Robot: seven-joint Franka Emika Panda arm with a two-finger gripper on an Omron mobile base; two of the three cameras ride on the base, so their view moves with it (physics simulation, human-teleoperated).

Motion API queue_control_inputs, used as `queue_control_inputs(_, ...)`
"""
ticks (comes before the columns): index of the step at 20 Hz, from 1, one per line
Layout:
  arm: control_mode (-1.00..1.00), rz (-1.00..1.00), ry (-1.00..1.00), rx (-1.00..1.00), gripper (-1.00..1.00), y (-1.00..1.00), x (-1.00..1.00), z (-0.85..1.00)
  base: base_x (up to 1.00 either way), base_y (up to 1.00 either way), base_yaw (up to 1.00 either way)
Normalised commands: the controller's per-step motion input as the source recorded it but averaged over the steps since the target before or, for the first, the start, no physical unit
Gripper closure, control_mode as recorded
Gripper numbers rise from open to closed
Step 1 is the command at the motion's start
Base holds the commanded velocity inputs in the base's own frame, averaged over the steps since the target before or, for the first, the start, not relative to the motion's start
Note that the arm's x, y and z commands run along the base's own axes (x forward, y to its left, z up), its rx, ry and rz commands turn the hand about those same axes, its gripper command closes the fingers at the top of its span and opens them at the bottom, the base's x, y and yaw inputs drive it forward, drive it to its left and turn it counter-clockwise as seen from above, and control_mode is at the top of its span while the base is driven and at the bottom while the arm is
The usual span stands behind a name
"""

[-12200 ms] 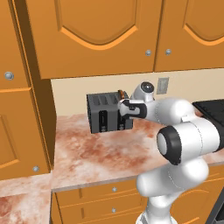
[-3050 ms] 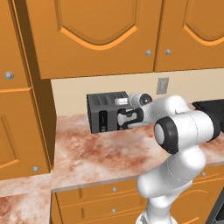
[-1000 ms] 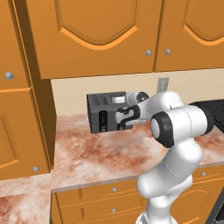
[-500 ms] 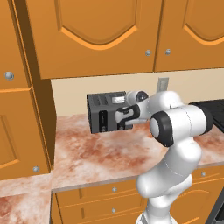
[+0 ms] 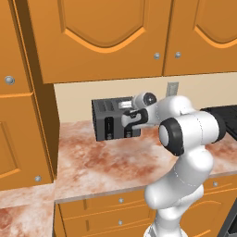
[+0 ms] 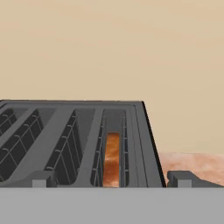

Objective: Start the toaster. Once the lever pops up, take the bread to the plate on the dining counter.

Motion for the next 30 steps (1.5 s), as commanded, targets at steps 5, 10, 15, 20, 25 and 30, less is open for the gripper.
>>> queue_control_inputs(5,-1.0,0.0,0.0,0.0,-1.0,0.0,0.03,0.0,0.0,0.0,0.0)
queue_control_inputs(10,-1.0,0.0,0.0,0.0,-1.0,0.0,0.0,0.0,0.0,0.0,0.0)
queue_control_inputs(15,-1.0,0.0,0.0,0.0,-1.0,0.0,0.0,0.0,0.0,0.0,0.0)
queue_control_inputs(20,-1.0,0.0,0.0,0.0,-1.0,0.0,0.0,0.0,0.0,0.0,0.0)
queue_control_inputs(25,-1.0,0.0,0.0,0.0,-1.0,0.0,0.0,0.0,0.0,0.0,0.0)
queue_control_inputs(30,-1.0,0.0,0.0,0.0,-1.0,0.0,0.0,0.0,0.0,0.0,0.0)
